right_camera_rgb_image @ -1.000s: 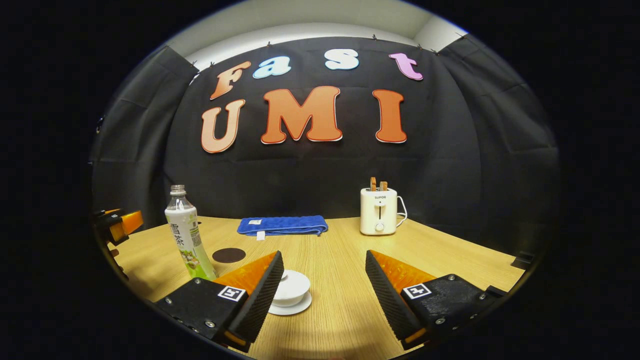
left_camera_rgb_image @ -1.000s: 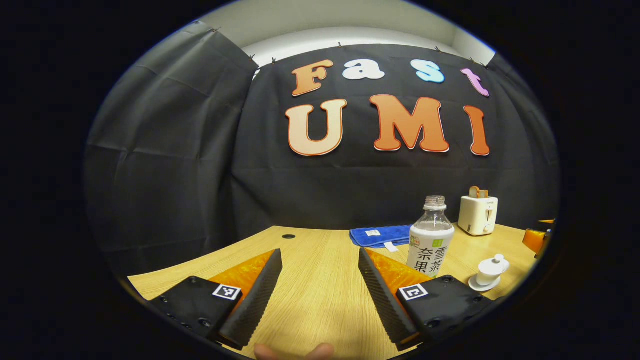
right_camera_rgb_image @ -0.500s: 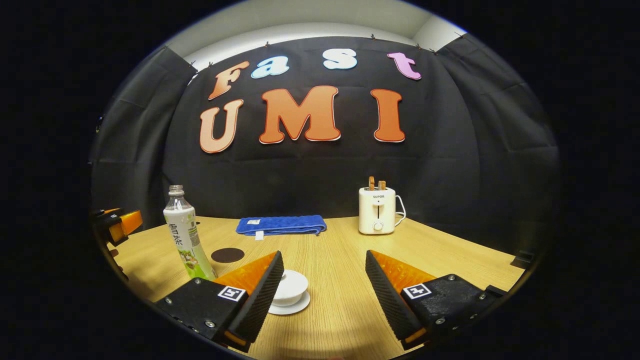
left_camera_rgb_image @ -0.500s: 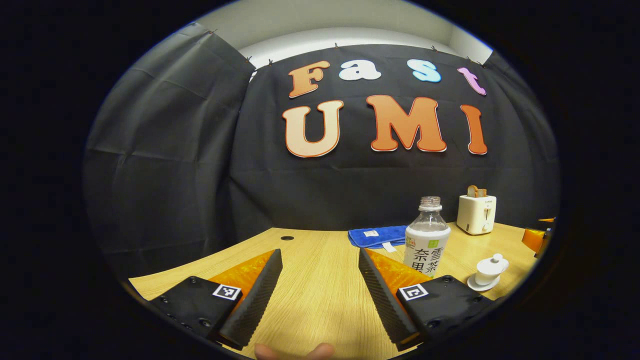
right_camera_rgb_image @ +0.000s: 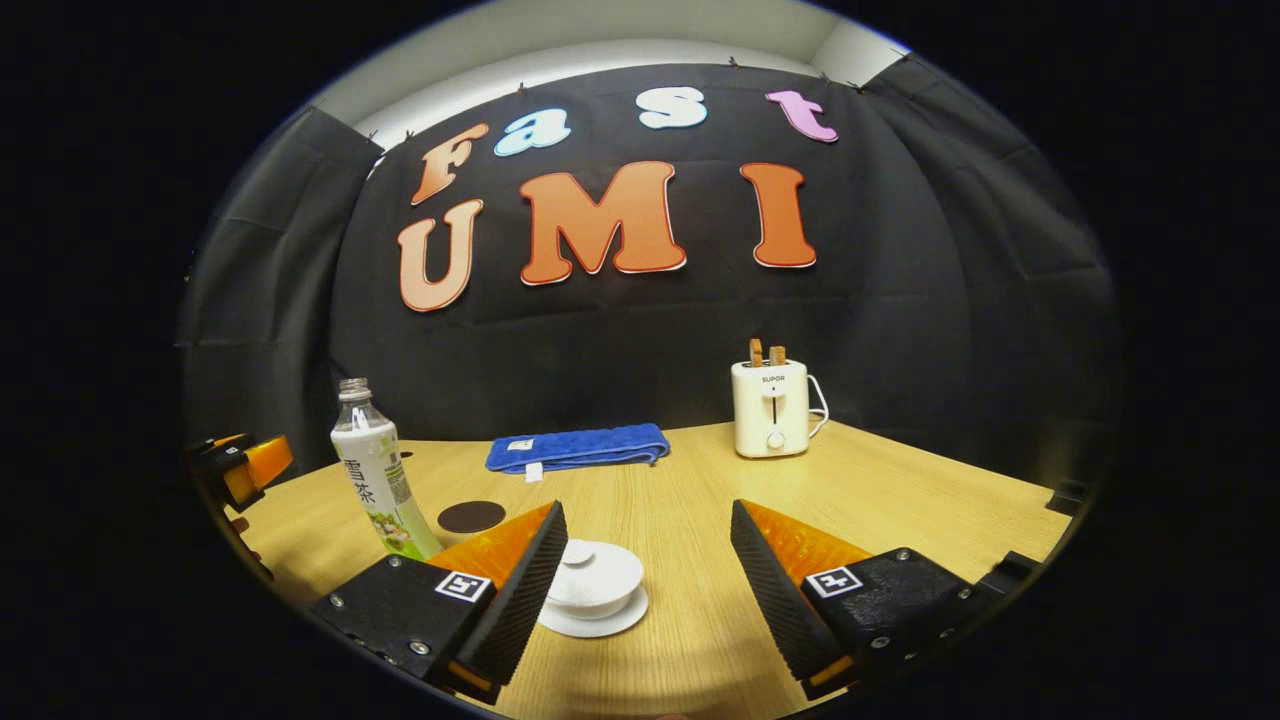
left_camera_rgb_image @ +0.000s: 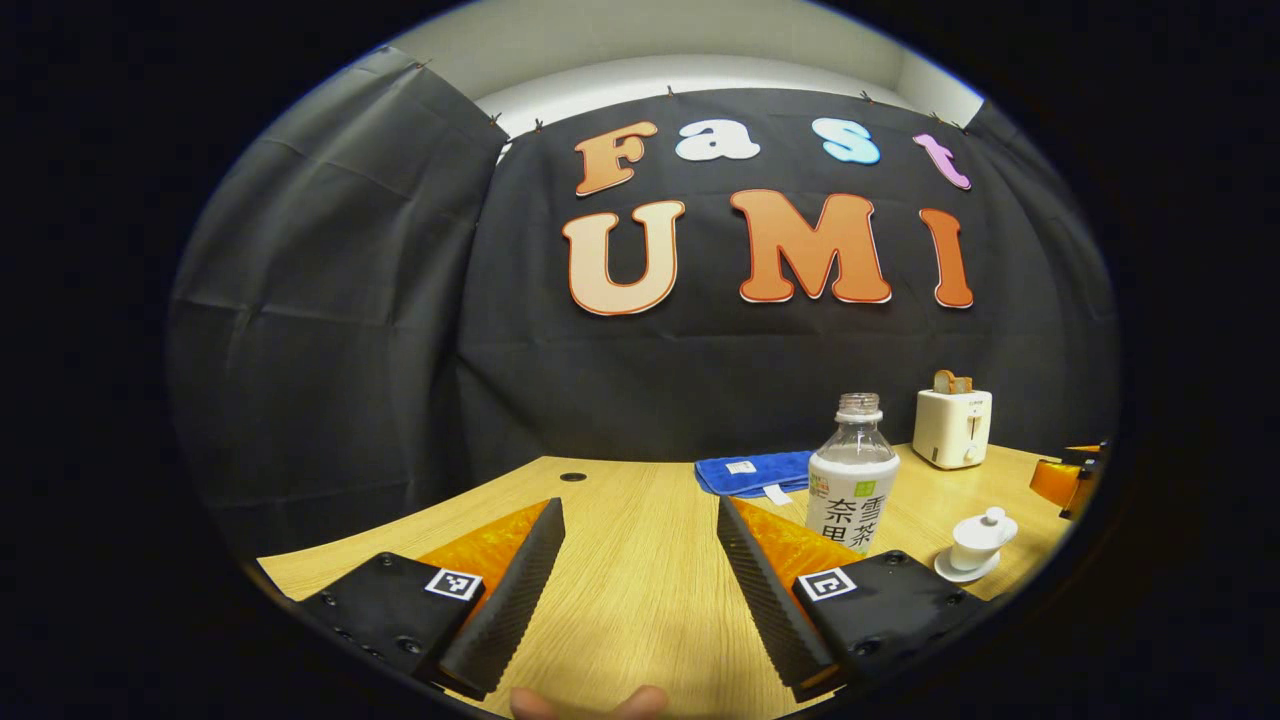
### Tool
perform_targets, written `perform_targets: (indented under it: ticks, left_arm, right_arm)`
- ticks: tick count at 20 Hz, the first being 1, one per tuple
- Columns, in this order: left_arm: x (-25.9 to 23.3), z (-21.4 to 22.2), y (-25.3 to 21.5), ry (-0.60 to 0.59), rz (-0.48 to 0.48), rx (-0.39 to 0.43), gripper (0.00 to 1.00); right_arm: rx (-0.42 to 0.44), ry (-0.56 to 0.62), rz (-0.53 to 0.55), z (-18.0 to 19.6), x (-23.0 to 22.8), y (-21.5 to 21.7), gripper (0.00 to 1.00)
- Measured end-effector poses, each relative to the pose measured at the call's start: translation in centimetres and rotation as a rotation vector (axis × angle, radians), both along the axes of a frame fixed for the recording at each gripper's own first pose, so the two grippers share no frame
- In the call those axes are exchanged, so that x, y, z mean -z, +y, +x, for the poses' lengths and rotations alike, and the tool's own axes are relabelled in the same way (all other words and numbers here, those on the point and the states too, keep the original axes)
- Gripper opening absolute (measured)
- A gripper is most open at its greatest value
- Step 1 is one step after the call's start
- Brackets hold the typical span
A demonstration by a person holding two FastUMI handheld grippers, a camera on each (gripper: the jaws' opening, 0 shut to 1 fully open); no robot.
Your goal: Open the teacup lid with one hand, grasp the water bottle and pour water into the teacup with the other hand; after pouring, place the water bottle on the coaster and then close the teacup lid.
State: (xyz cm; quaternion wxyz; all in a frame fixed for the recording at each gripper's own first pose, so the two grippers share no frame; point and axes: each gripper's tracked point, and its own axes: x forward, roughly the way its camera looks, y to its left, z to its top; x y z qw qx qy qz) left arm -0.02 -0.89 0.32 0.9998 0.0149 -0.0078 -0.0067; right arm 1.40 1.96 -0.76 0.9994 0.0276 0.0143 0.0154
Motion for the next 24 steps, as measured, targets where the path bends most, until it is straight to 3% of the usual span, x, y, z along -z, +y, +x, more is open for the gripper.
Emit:
perform_targets:
  ticks: [11,19,24]
  left_arm:
    - [0.3,0.4,2.1,0.001,-0.007,-0.044,0.99]
    - [0.7,0.5,2.7,0.012,-0.015,-0.053,0.99]
    - [0.6,0.4,2.9,0.011,-0.015,-0.059,0.99]
  right_arm:
    - [-0.041,0.094,-0.138,3.0,2.8,3.9,0.95]
    - [-0.065,0.115,-0.154,3.7,3.7,4.9,0.72]
    - [-0.064,0.136,-0.144,4.0,4.5,5.0,0.52]
